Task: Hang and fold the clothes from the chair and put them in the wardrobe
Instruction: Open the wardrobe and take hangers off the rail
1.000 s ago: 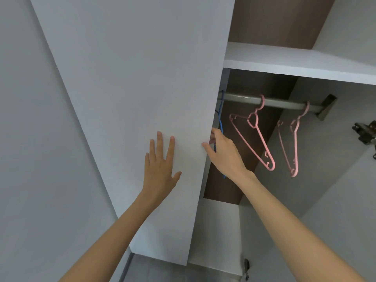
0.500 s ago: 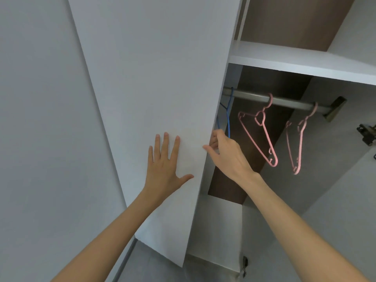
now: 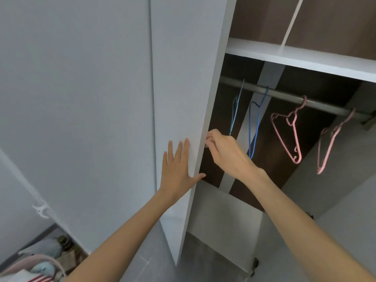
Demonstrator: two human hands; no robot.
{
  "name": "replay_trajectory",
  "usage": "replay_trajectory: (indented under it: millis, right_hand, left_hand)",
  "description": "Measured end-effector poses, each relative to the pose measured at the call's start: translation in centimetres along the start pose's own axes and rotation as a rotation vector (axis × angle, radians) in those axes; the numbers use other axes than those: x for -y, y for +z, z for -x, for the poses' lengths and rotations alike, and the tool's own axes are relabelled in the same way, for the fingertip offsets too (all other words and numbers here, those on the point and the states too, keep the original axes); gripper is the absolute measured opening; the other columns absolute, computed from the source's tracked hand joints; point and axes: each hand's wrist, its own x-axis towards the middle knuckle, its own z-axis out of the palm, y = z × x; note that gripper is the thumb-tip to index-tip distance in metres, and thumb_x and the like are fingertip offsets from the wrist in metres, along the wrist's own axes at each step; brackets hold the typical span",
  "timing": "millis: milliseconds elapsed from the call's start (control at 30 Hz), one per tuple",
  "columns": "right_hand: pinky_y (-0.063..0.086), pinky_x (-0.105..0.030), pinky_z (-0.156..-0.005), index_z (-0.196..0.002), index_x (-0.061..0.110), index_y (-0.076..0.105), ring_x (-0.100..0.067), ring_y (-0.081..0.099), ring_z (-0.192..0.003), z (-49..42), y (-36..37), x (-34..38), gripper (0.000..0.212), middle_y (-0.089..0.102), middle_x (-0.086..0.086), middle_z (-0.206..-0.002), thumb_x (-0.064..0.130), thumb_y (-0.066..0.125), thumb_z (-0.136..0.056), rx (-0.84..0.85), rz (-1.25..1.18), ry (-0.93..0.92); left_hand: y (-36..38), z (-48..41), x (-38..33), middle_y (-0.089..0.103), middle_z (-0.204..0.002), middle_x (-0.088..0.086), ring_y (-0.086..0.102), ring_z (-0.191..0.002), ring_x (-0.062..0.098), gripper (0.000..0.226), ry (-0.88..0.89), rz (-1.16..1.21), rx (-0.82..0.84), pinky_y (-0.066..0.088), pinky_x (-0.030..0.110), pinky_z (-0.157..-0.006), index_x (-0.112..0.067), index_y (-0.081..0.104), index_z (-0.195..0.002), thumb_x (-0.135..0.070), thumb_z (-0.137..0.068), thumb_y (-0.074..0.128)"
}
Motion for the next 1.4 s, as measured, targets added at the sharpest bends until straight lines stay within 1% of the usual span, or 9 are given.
replay_trajectory:
  millis: [233, 400, 500, 567, 667, 767, 867, 1100, 1400]
  right_hand:
    - [0.059, -0.035, -0.078, -0.131, 0.011, 0.049, -0.018, 0.069, -0.092, 0.0, 1.3, 4.3, 0.031, 0.068, -0.006, -0.111, 0.014, 0.046, -0.101, 0.043, -0.068, -0.084]
    - [0.057, -0.034, -0.087, -0.135, 0.013, 0.053, -0.020, 0.069, -0.100, -0.8, 2.5, 7.3, 0.035, 0.068, -0.005, -0.117, 0.014, 0.048, -0.100, 0.050, -0.116, -0.222]
    - [0.058, -0.033, -0.081, -0.129, 0.012, 0.060, -0.016, 0.070, -0.088, -1.6, 3.2, 9.6, 0.031, 0.072, -0.003, -0.109, 0.017, 0.050, -0.100, -0.047, -0.236, -0.293]
    - [0.056, -0.028, -0.088, -0.130, 0.011, 0.060, -0.014, 0.068, -0.097, -2.6, 3.5, 11.3, 0.034, 0.071, -0.003, -0.113, 0.020, 0.055, -0.098, -0.147, -0.343, -0.281]
    - [0.044, -0.016, -0.095, -0.143, 0.020, 0.043, -0.009, 0.061, -0.109, -4.6, 3.5, 13.8, 0.048, 0.066, 0.001, -0.122, 0.020, 0.055, -0.097, -0.181, -0.431, -0.238]
    - [0.046, -0.026, -0.093, -0.151, 0.033, 0.018, -0.014, 0.059, -0.111, -6.3, 3.6, 15.7, 0.058, 0.062, 0.002, -0.126, 0.020, 0.046, -0.102, -0.133, -0.325, -0.280]
    - [0.049, -0.040, -0.093, -0.153, 0.035, 0.007, -0.021, 0.054, -0.112, -7.8, 4.3, 17.0, 0.062, 0.057, -0.003, -0.126, 0.019, 0.041, -0.103, -0.096, -0.239, -0.346]
    - [0.038, -0.046, -0.108, -0.150, 0.044, -0.007, -0.025, 0.026, -0.144, -11.1, 7.1, 19.9, 0.070, 0.010, 0.000, -0.162, 0.018, 0.038, -0.103, 0.023, -0.197, -0.380]
    - [0.035, -0.041, -0.108, -0.150, 0.044, -0.005, -0.024, 0.015, -0.147, -13.5, 8.5, 22.4, 0.071, 0.000, -0.003, -0.162, 0.015, 0.037, -0.102, 0.136, -0.180, -0.344]
  left_hand:
    - [-1.7, 1.7, 2.9, 0.014, -0.160, -0.004, 0.010, -0.148, 0.023, 0.094, -0.111, 0.153, -0.075, 0.014, 0.041, -0.117, -0.034, -0.009, -0.151, -0.064, -0.085, 0.051]
    - [-3.2, 4.0, 6.4, 0.041, -0.149, -0.002, 0.032, -0.141, 0.024, 0.080, -0.100, 0.206, -0.143, 0.035, 0.041, -0.111, -0.033, 0.000, -0.153, -0.050, -0.092, 0.049]
    - [-4.5, 5.1, 8.9, 0.063, -0.119, -0.001, 0.059, -0.106, 0.021, 0.070, -0.077, 0.210, -0.215, 0.051, 0.035, -0.089, -0.030, 0.011, -0.153, -0.042, -0.095, 0.048]
    - [-5.2, 5.6, 10.5, 0.063, -0.095, -0.005, 0.057, -0.077, 0.013, 0.066, -0.094, 0.194, -0.202, 0.052, 0.030, -0.070, -0.032, 0.012, -0.152, -0.040, -0.096, 0.046]
    - [-5.9, 6.3, 13.1, 0.063, -0.086, -0.009, 0.056, -0.069, 0.012, 0.059, -0.178, 0.193, -0.151, 0.052, 0.034, -0.068, -0.035, 0.017, -0.150, -0.042, -0.097, 0.043]
    - [-6.7, 6.5, 14.8, 0.069, -0.095, -0.014, 0.066, -0.083, 0.013, 0.051, -0.218, 0.308, -0.169, 0.053, 0.037, -0.074, -0.034, 0.028, -0.145, -0.041, -0.097, 0.045]
    - [-7.7, 6.6, 16.2, 0.069, -0.108, -0.011, 0.067, -0.098, 0.014, 0.045, -0.254, 0.410, -0.212, 0.054, 0.036, -0.077, -0.035, 0.034, -0.139, -0.044, -0.097, 0.046]
    - [-9.5, 5.9, 20.8, 0.068, -0.115, -0.004, 0.068, -0.097, 0.017, 0.042, -0.332, 0.530, -0.215, 0.053, 0.031, -0.084, -0.035, 0.037, -0.137, -0.036, -0.097, 0.051]
    - [-10.2, 4.4, 24.7, 0.067, -0.118, 0.002, 0.067, -0.098, 0.022, 0.044, -0.362, 0.559, -0.230, 0.053, 0.035, -0.086, -0.030, 0.034, -0.140, -0.030, -0.098, 0.050]
